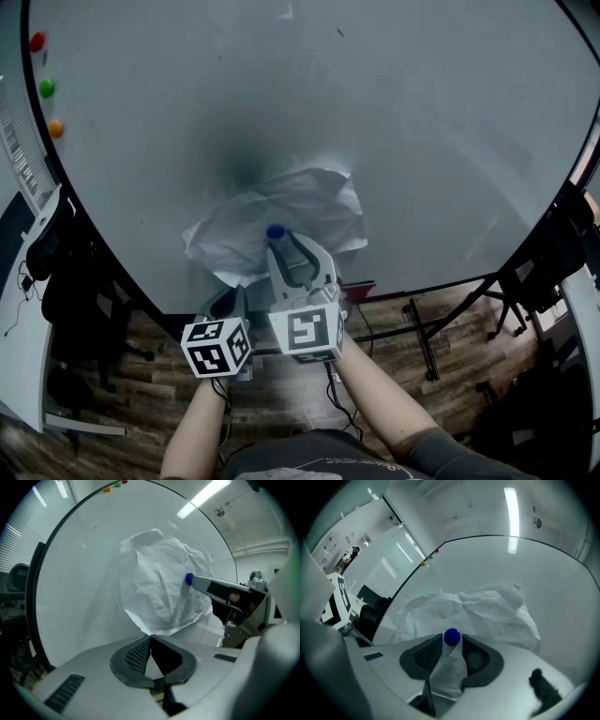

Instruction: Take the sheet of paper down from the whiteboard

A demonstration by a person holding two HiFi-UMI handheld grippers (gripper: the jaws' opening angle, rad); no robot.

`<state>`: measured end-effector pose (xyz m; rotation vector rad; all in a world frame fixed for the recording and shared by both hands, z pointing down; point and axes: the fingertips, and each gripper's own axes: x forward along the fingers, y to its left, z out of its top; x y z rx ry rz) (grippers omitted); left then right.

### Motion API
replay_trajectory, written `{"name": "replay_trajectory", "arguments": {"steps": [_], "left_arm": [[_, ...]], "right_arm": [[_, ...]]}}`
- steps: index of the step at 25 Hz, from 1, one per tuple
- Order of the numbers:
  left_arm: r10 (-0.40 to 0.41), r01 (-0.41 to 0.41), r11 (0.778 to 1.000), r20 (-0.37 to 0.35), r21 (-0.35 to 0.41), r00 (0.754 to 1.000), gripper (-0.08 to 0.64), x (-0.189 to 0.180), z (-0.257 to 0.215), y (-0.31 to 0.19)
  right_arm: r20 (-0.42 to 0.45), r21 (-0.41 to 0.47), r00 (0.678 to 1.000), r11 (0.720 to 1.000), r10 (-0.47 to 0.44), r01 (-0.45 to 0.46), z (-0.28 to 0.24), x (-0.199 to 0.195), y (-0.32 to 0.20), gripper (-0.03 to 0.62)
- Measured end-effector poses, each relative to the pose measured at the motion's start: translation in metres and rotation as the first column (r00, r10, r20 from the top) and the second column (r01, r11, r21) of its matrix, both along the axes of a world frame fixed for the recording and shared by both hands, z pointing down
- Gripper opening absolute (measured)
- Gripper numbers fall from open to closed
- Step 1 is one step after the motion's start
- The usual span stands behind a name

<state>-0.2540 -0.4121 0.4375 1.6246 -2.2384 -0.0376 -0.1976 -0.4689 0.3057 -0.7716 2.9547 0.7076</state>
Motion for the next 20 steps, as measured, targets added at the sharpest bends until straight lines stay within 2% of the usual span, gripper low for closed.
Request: {"name": "replay_trajectory", "arguments": {"steps": [5,14,20], "left_arm": [[0.03,-0.03,1.0,0.004,0.004,1.0,0.017,0.002,-0.002,0.001],[0.087,-0.087,0.996,0.012,0.011,0.996,0.017,0.009,-0.004,-0.001],[0.105,-0.106,0.994,0.015,0.016,0.994,0.017,0.009,-0.005,0.003]], "right_arm": [[-0.006,0.04,0.999,0.999,0.034,-0.033,-0.005,-0.005,-0.005,0.133],[-0.031,0.124,0.992,0.985,0.122,-0.117,-0.002,-0.013,-0.005,0.13],[-0.025,0.089,0.993,0.99,0.113,-0.11,-0.003,-0.013,-0.005,0.126]]}}
